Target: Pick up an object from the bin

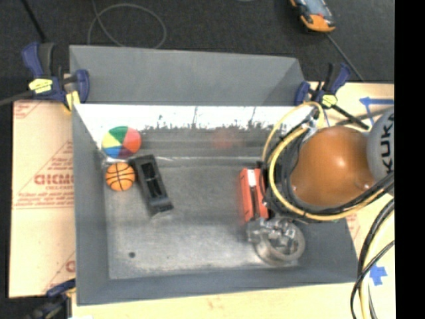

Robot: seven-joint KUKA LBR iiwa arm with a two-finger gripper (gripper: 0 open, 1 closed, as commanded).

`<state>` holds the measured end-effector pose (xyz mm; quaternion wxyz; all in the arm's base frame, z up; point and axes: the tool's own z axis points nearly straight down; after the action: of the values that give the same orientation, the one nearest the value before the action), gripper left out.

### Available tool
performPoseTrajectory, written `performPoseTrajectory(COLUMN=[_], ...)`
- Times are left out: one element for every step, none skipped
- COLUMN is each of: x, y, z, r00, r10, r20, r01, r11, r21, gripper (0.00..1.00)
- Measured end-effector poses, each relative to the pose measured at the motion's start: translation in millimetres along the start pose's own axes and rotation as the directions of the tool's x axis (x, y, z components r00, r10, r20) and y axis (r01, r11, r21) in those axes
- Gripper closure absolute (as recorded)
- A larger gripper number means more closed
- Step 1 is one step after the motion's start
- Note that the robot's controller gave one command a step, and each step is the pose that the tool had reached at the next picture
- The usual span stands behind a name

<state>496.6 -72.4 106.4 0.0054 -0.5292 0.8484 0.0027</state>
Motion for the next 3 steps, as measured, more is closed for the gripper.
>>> performPoseTrajectory(x=[3.5,29.8,41.1], y=[-26.4,-51.9,-49.1], z=[-9.0,-51.8,-66.9], r00=[0.998,0.993,0.974], r10=[-0.063,-0.118,-0.227], r20=[0.005,0.003,0.007], r01=[0.063,0.118,0.227], r11=[0.998,0.993,0.974], r21=[-0.01,-0.001,0.003], gripper=[1.0,1.0,1.0])
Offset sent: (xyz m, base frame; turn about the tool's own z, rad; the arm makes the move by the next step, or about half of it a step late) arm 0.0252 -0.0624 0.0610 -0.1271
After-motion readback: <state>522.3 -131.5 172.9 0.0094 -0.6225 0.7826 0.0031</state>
